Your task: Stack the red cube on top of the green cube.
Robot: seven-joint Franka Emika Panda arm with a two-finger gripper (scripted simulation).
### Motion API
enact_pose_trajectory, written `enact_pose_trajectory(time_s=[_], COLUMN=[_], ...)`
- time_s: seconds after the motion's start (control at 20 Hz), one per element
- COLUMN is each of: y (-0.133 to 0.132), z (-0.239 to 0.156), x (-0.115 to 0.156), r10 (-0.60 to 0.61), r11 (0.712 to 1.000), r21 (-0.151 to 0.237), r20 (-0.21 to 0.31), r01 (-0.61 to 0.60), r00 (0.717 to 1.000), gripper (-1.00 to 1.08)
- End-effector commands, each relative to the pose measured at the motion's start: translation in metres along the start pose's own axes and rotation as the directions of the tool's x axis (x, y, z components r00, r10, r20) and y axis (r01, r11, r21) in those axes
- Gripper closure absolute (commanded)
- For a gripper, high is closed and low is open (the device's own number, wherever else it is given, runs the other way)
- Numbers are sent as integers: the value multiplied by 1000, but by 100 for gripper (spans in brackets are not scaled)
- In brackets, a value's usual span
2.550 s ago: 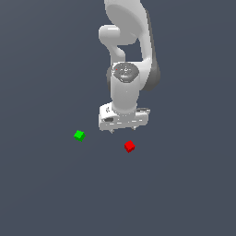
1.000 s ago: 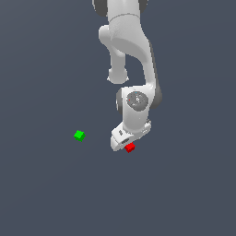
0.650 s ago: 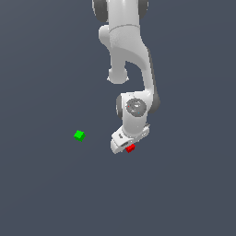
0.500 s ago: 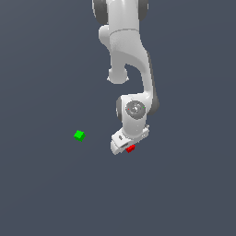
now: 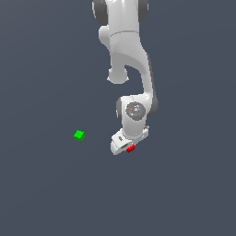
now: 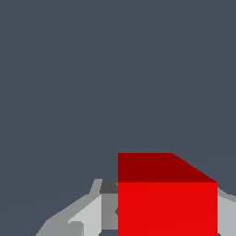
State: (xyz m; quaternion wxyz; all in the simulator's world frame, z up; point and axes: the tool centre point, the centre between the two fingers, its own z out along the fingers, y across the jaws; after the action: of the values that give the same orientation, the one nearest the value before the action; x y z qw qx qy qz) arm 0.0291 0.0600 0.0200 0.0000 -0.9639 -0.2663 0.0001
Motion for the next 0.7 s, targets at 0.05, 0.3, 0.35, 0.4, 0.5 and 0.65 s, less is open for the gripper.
enact_pose_trajectory(time_s=[0.05, 0.3, 0.35, 0.4, 0.5, 0.65], y=[0, 0, 0, 0, 0, -1], z=[0, -3, -5, -7, -15, -31], x=[0, 0, 0, 0, -1, -1], r10=[0, 0, 0, 0, 0, 0], r11=[1000, 1000, 1000, 1000, 1000, 1000], r21=[0, 0, 0, 0, 0, 0], r20=[0, 0, 0, 0, 0, 0], r01=[0, 0, 0, 0, 0, 0], r00=[1000, 1000, 1000, 1000, 1000, 1000], gripper=[108, 108, 108, 108, 108, 108])
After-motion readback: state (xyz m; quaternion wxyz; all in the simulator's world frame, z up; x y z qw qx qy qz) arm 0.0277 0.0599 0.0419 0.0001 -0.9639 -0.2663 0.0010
